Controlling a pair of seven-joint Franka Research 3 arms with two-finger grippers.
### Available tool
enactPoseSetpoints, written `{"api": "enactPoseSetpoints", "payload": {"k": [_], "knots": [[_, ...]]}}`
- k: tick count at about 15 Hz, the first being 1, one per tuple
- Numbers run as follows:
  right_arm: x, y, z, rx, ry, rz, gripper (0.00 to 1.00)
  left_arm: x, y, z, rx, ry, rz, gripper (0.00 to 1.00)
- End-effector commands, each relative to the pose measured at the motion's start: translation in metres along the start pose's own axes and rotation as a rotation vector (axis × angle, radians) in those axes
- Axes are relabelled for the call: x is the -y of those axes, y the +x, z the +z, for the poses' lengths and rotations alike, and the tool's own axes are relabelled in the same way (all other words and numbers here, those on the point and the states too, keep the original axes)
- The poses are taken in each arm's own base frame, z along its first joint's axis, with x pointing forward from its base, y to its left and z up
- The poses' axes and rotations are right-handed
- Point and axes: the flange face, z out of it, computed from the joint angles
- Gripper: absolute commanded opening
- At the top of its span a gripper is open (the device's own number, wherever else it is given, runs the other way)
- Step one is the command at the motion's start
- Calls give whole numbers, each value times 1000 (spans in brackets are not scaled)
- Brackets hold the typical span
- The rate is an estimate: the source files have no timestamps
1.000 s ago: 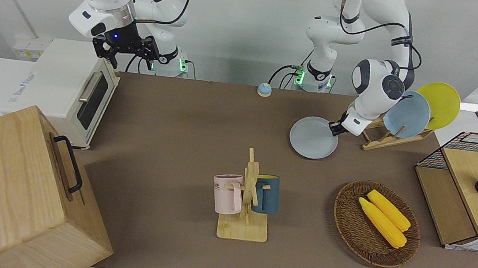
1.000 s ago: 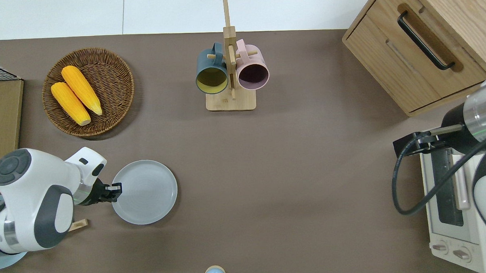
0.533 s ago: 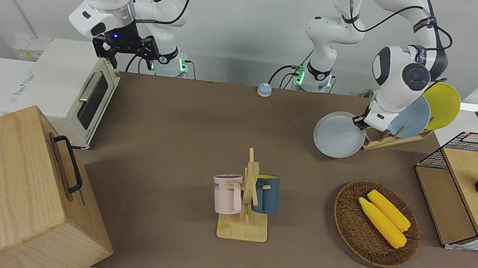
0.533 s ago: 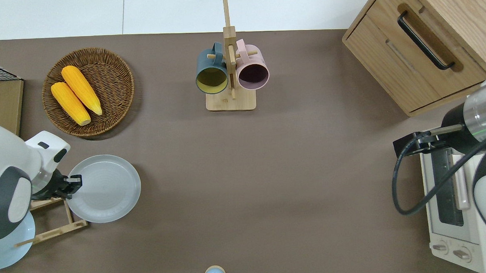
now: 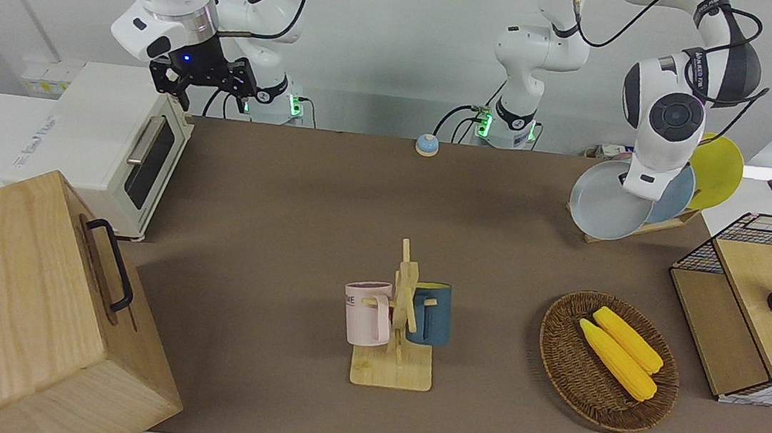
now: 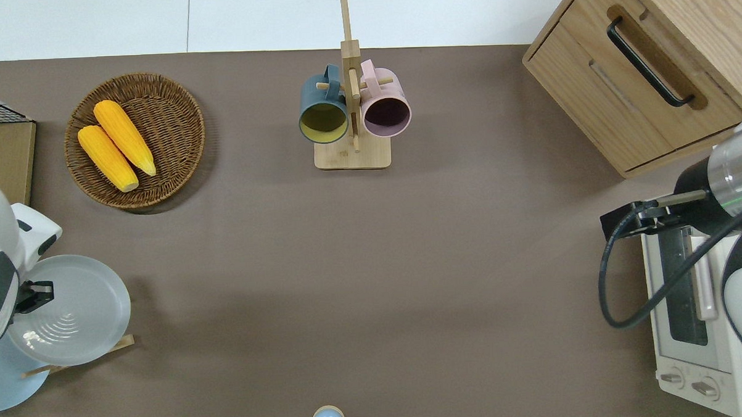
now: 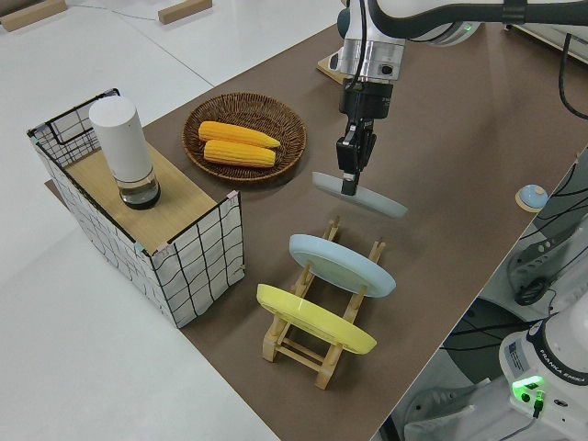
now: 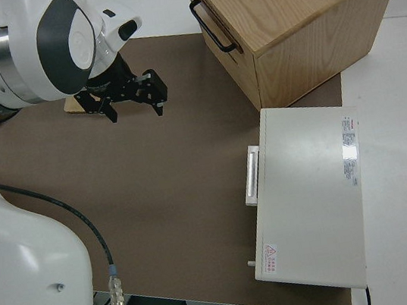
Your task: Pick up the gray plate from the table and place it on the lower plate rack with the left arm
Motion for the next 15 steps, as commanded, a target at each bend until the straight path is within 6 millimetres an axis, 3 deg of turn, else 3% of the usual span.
{"api": "enactPoseSetpoints", "payload": {"k": [1, 5, 15], "knots": [[-2, -3, -4, 2, -7, 17, 983, -9, -10, -26, -17, 125, -31, 0], [-2, -3, -4, 2, -8, 17, 983, -25, -16, -30, -27, 231, -113, 0], [-2, -3, -4, 2, -7, 17, 983, -28, -18, -10, 6, 341, -185, 0]]}}
